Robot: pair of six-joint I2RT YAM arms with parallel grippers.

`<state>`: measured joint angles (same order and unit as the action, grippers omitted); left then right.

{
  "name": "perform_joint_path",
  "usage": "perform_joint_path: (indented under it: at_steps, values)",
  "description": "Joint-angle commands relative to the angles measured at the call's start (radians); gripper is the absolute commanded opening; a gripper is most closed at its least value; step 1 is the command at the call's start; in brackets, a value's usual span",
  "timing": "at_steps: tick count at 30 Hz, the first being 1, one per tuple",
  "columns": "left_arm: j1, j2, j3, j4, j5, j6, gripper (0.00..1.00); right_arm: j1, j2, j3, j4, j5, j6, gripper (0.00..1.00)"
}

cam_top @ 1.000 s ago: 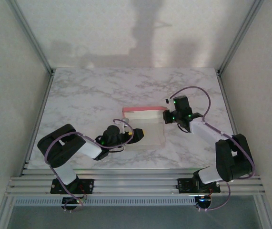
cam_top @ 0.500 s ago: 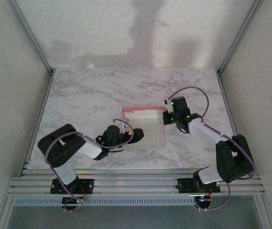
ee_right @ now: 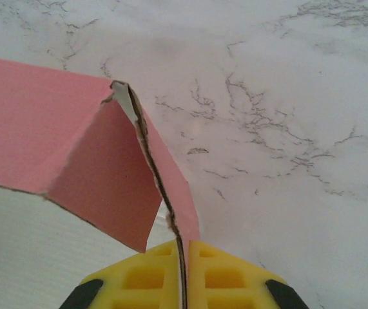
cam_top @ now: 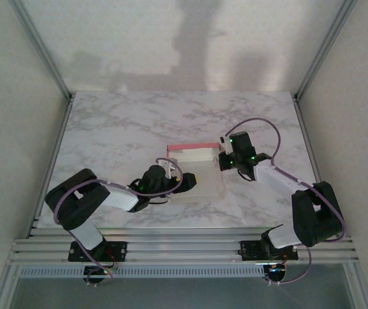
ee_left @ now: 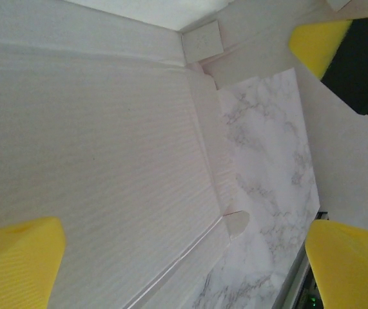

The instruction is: Fold the paper box

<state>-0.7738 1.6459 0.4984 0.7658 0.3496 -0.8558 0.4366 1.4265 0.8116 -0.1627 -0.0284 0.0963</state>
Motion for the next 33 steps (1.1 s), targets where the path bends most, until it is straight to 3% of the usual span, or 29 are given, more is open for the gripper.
perform_joint_path:
  at_steps: [1,6,10,15,33]
  values:
    - [-0.005,-0.062,0.057,-0.143,0.029,0.037,0.91,0.008,-0.004,0.021,-0.028,-0.016,-0.006,0.06]
    - [0.021,-0.109,0.158,-0.246,0.076,0.059,0.74,0.009,-0.002,0.027,-0.037,-0.022,-0.018,0.06]
    - [0.024,-0.109,0.253,-0.354,0.081,0.123,0.67,0.007,0.002,0.048,-0.058,-0.021,-0.029,0.06]
    - [0.016,-0.079,0.230,-0.326,0.124,0.122,0.58,0.008,0.005,0.073,-0.082,-0.007,-0.040,0.06]
    - [-0.064,0.089,0.139,-0.313,0.153,0.099,0.46,0.009,0.030,0.099,-0.092,-0.014,-0.038,0.06]
